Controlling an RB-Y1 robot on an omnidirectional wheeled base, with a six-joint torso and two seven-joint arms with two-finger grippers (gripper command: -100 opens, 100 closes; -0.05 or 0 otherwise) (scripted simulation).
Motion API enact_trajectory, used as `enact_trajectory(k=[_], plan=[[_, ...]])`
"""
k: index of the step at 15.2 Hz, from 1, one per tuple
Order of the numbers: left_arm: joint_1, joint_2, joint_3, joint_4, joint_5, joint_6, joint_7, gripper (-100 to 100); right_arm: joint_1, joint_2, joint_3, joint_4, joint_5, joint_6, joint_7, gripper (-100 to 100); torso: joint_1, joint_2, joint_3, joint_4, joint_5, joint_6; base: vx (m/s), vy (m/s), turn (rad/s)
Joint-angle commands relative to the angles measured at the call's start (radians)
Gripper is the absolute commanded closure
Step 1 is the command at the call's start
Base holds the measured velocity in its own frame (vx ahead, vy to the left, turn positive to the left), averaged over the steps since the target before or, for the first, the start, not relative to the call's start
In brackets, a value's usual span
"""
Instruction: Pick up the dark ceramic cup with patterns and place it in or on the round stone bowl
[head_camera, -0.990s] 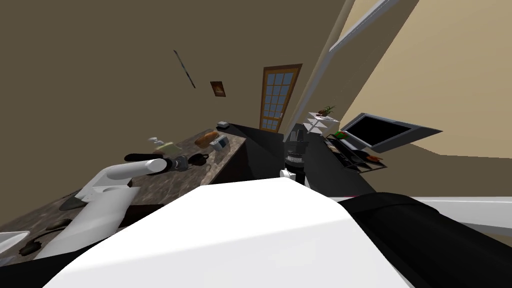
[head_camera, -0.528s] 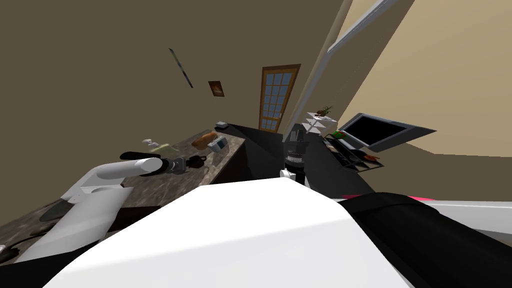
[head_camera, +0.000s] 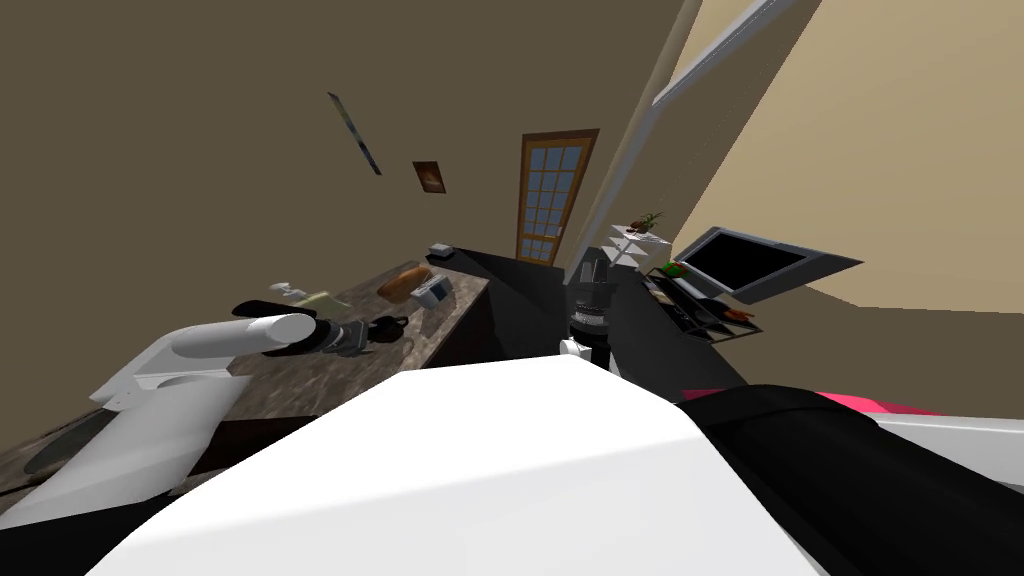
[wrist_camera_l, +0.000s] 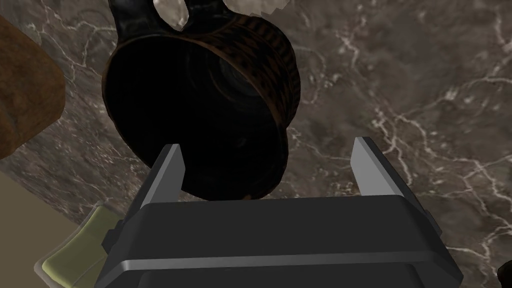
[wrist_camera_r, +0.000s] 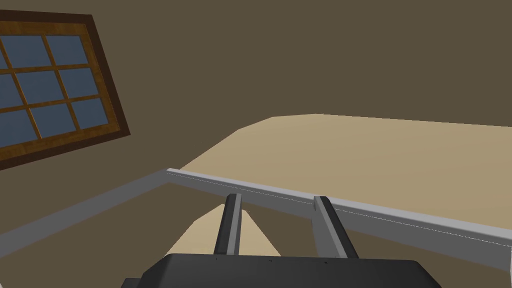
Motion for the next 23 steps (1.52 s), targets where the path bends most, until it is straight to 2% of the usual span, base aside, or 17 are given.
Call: enact_trajectory(k=[1,5,6,10,11,12,16,17,18,21,22,23], plan=[[0.003,0.007,0.001,-0.002,0.010,0.031,-0.001,-100,0.000,0.000,0.000,0.000,0.000,0.000,0.000,0,0.000,0.000,0.000,0.000,0.000,0.000,0.041,0.001,-0.016],[0.012,0.028,0.007,-0.012,0.040,0.113,0.000,-100,0.000,0.000,0.000,0.000,0.000,0.000,0.000,0,0.000,0.001,0.000,0.000,-0.001,0.000,0.041,0.002,-0.016],[0.012,0.028,0.007,-0.012,0.040,0.113,0.000,-100,0.000,0.000,0.000,0.000,0.000,0.000,0.000,0,-0.001,0.000,0.000,0.000,-0.001,0.000,0.042,0.001,-0.013],[0.020,0.043,0.010,-0.019,0.062,0.173,0.000,-100,0.000,0.000,0.000,0.000,0.000,0.000,0.000,0,-0.001,0.001,0.000,0.000,-0.002,0.000,0.036,0.005,-0.008],[0.013,0.039,0.004,-0.012,0.054,0.155,0.001,-100,0.000,0.000,0.000,0.000,0.000,0.000,0.000,0,-0.002,0.001,0.001,0.000,-0.002,0.000,0.019,0.004,-0.002],[0.010,0.022,-0.012,0.014,0.040,0.130,-0.009,-100,0.000,0.000,0.000,0.000,0.000,0.000,0.000,0,-0.002,0.002,0.001,0.000,-0.002,0.000,-0.005,0.014,-0.032],[0.005,-0.004,-0.035,0.055,0.017,0.083,-0.025,-100,0.000,0.000,0.000,0.000,0.000,0.000,0.000,0,0.000,0.006,0.003,0.001,-0.002,-0.001,-0.030,0.030,-0.038],[0.015,0.002,-0.023,0.034,0.025,0.102,-0.019,-100,0.000,0.000,0.000,0.000,0.000,0.000,0.000,0,0.000,0.007,0.004,0.002,-0.002,-0.001,-0.019,0.021,-0.012],[0.010,0.022,-0.012,0.014,0.040,0.130,-0.009,100,0.000,0.000,0.000,0.000,0.000,0.000,0.000,0,-0.001,0.006,0.004,0.002,-0.002,-0.001,0.003,-0.008,0.056],[0.013,0.040,0.004,-0.013,0.055,0.161,0.001,100,0.000,0.000,0.000,0.000,0.000,0.000,0.000,0,-0.005,0.004,0.003,0.002,-0.003,-0.002,0.029,-0.034,0.040],[0.011,0.031,-0.006,0.001,0.046,0.143,-0.006,100,0.000,0.000,0.000,0.000,0.000,0.000,0.000,0,-0.006,0.004,0.003,0.002,-0.004,-0.001,0.020,-0.023,0.012],[0.001,0.040,0.006,0.027,0.055,0.116,-0.018,100,0.000,0.000,0.000,0.000,0.000,0.000,0.000,0,-0.006,0.004,0.003,0.002,-0.003,-0.002,-0.043,0.001,-0.075]])
